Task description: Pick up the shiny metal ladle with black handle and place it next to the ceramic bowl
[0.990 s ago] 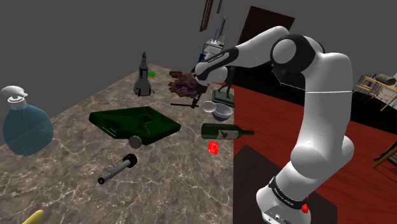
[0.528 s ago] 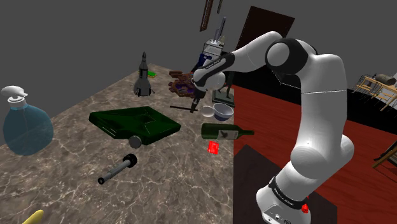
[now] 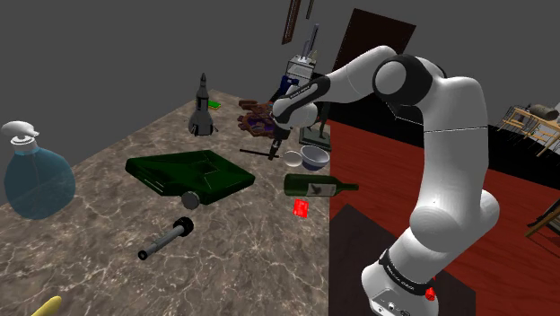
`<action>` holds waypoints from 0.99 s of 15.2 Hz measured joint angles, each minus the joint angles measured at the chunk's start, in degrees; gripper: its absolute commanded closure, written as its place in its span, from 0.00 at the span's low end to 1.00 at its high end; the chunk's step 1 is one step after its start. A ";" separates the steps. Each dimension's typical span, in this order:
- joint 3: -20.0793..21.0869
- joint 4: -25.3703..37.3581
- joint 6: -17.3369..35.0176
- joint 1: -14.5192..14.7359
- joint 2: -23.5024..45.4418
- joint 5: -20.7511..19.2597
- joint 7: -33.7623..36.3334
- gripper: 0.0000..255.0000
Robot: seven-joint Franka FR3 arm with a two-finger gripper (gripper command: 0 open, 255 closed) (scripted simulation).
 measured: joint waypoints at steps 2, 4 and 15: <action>0.00 0.00 0.00 0.00 0.00 0.00 0.00 0.00; 0.00 0.00 0.00 0.00 0.00 0.00 0.00 0.00; -0.24 -0.14 -5.00 -0.57 -5.10 -0.23 0.13 0.00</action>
